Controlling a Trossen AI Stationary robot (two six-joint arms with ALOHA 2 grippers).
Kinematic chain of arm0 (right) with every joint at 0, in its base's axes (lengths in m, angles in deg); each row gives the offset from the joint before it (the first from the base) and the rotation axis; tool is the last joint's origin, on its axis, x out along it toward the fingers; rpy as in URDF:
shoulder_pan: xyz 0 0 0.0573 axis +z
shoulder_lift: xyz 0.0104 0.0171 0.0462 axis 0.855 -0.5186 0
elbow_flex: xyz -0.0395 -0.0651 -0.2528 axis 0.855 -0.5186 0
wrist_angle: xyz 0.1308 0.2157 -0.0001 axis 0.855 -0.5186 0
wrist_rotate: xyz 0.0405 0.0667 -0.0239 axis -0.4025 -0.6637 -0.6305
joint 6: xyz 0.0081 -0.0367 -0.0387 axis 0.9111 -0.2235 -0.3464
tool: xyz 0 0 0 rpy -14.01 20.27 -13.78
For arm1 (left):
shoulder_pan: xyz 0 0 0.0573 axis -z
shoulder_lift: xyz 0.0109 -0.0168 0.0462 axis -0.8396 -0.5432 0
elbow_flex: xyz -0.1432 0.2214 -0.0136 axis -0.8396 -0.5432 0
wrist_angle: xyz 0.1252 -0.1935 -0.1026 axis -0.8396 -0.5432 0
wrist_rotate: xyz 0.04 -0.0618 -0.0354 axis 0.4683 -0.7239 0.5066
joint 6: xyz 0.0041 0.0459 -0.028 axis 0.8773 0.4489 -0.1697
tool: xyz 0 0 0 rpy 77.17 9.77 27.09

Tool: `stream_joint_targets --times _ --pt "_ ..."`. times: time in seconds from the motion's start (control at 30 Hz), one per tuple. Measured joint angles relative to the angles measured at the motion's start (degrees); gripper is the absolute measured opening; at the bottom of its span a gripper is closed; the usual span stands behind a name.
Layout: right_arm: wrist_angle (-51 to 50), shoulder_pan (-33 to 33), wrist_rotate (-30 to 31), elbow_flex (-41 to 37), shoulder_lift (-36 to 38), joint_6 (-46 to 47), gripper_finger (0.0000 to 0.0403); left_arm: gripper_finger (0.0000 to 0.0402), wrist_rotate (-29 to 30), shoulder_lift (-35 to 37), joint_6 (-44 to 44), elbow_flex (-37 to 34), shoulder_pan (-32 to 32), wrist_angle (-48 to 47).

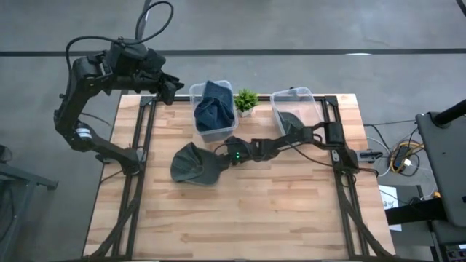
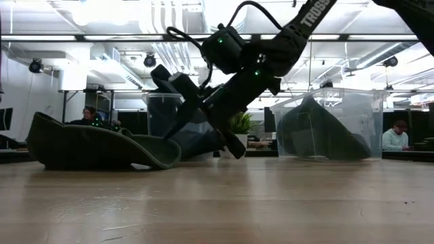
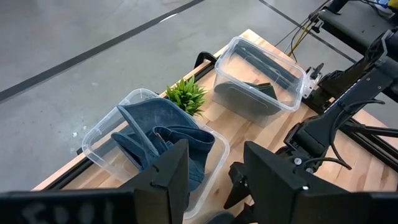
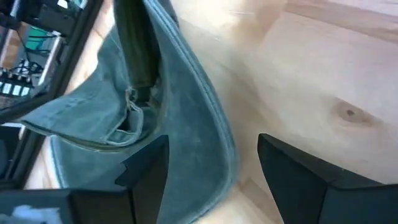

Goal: Pick & Place hat
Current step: Put the gray cap into the right transparent bin

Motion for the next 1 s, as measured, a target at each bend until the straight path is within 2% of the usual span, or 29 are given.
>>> stream_joint_targets --times 0.2,0.33,0.43,0.6,0.83,1.0 --pt "0.07 -0.17 -2.03 1.45 -2.1 0.18 0.0228 0.0147 0.01 0.0 0.04 0.0 0.0 0.0" --pt "0.18 -0.17 -2.86 2.37 -2.78 0.37 0.0195 0.0147 0.02 0.0 0.04 0.0 0.0 0.0" --pt "0.17 -0.15 -2.92 2.44 -2.87 0.18 0.0145 0.0147 0.02 -0.02 0.32 0.0 0.0 0.0" --pt "0.29 0.1 -4.89 2.51 -2.5 -0.67 0.0028 0.0147 0.02 -0.09 0.61 0.0 0.0 0.61" --pt "-0.61 2.35 -5.85 2.74 1.29 -2.01 0.0013 0.0147 -0.72 -0.11 2.2 0.0 0.0 0.37" --pt "-10.3 4.86 -6.84 3.07 7.97 -4.58 0.0011 0.0147 -8.37 -0.09 5.36 0.0 0.0 0.05"
